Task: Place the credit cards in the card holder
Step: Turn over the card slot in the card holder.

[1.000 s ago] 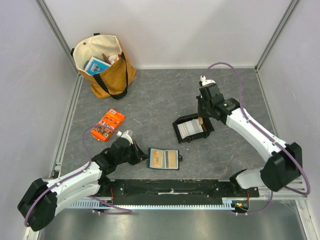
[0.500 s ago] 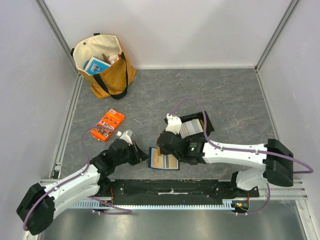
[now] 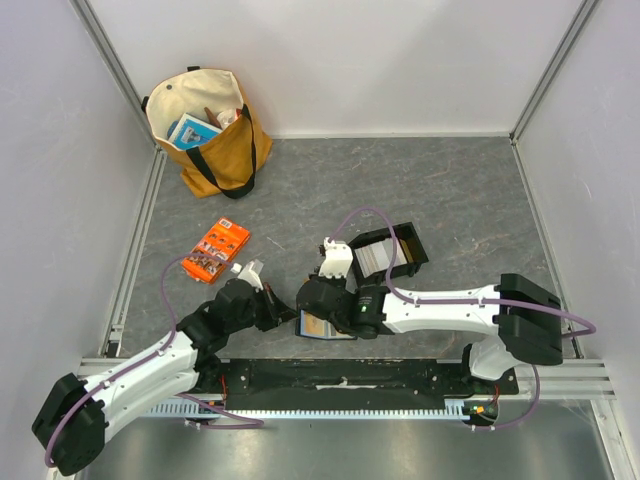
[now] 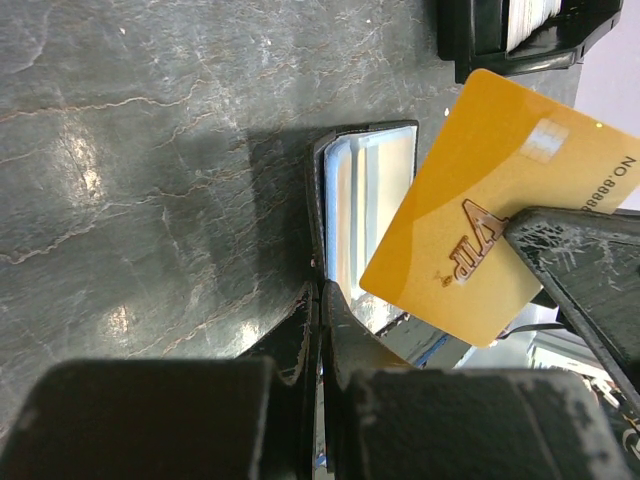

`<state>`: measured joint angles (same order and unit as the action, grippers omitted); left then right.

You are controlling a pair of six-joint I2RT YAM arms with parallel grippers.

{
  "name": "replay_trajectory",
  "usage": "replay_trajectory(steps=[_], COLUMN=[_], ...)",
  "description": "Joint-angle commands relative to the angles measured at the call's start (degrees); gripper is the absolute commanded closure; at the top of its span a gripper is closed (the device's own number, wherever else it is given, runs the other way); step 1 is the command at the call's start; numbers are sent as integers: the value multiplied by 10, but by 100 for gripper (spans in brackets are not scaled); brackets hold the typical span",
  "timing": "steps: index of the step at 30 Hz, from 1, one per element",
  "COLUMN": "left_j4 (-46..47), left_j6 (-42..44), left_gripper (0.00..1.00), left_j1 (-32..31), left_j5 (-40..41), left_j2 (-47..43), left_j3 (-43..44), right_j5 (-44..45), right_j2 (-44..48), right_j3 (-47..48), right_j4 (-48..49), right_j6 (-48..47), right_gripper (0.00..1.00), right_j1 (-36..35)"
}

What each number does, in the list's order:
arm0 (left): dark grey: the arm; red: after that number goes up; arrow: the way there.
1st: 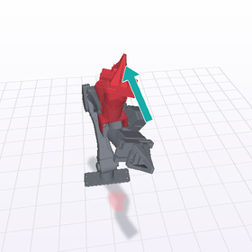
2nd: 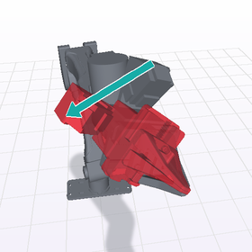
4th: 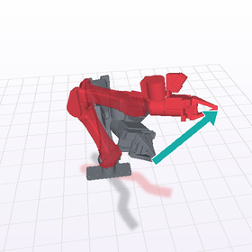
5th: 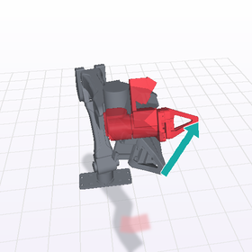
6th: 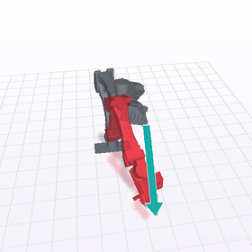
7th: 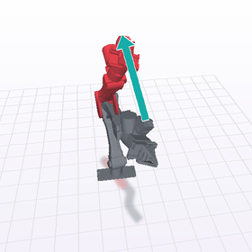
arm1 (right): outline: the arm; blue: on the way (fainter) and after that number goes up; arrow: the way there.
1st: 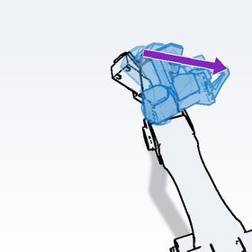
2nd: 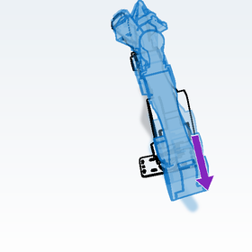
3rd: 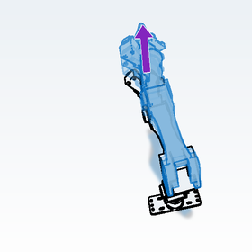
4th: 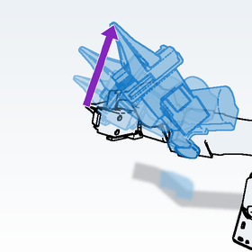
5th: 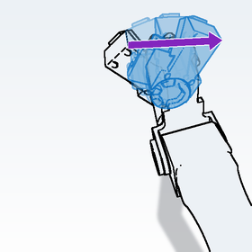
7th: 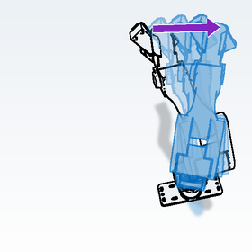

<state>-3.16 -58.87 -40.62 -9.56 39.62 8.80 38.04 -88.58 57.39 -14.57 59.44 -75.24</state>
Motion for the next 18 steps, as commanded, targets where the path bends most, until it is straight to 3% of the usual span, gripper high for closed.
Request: replay_trajectory(steps=[1, 11, 18], left_j4=[5, 8, 16], left_j6=[-13, -16, -13], left_gripper=[98, 98, 98], left_j1=[-2, -2, -1], left_j5=[-3, -2, -8], left_j2=[-1, -3, -2], left_j3=[1, -3, 0], right_j5=[33, 29, 65], right_j2=[-17, -43, -75], right_j3=[29, 38, 96], right_j4=[14, -6, -84], right_j6=[15, 9, -13], right_gripper=[100, 100, 100], right_j1=[-3, -5, -28])
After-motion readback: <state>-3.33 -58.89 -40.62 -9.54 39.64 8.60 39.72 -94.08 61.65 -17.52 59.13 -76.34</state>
